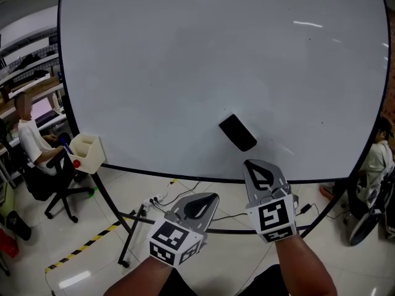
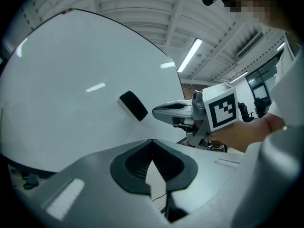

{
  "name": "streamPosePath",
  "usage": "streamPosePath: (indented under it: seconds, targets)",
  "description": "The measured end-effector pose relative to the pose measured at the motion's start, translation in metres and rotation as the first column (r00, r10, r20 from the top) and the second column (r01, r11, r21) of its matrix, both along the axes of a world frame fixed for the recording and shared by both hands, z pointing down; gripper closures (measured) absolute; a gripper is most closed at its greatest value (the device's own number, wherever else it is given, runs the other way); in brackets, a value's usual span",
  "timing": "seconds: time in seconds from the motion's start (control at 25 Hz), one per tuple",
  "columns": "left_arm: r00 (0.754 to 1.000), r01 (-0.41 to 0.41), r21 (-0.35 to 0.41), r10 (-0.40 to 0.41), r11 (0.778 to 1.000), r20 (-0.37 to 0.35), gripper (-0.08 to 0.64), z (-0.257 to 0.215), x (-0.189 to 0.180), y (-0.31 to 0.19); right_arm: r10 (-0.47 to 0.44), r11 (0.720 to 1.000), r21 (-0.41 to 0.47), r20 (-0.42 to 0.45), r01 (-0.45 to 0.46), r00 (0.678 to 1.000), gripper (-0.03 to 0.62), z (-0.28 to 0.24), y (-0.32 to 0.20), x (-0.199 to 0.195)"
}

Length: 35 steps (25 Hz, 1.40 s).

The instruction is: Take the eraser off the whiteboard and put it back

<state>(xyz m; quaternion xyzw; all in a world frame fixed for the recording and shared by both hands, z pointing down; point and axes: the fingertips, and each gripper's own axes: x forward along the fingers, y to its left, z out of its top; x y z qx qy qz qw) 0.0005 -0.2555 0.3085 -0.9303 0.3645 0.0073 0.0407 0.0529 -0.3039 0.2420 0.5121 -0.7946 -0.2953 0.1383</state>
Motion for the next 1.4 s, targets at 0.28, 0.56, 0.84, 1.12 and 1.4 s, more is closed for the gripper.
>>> streamPosePath:
  seconds: [0.28, 0.56, 0.84, 1.12, 1.4]
  targets:
    - [1.0, 0.0, 0.005, 0.0, 1.0, 0.004, 0.543, -0.001, -0.002, 0.001, -0.09, 0.977, -0.158, 0.29, 0.141, 0.953, 0.591, 0.018, 0.013, 0.02]
    - [1.0, 0.001, 0.004, -0.001, 1.0, -0.001, 0.543, -0.005, -0.003, 0.002, -0.126, 0.918, -0.259, 0.527, 0.3, 0.84, 0.591, 0.036, 0.032, 0.034]
    - [1.0, -0.001, 0.012, 0.001, 1.0, 0.002, 0.543, -0.008, 0.0, 0.006, -0.111, 0.923, -0.269, 0.498, 0.274, 0.86, 0.591, 0.046, 0.044, 0.042]
    - [1.0, 0.002, 0.018, -0.003, 1.0, 0.029, 0.543, -0.01, 0.001, 0.014, -0.106, 0.929, -0.26, 0.496, 0.264, 0.862, 0.591, 0.041, 0.068, 0.051]
    - [0.999, 0.014, -0.003, -0.014, 1.0, 0.05, 0.543, -0.002, -0.009, 0.034, -0.081, 0.921, -0.299, 0.478, 0.249, 0.875, 0.591, 0.049, 0.099, 0.061]
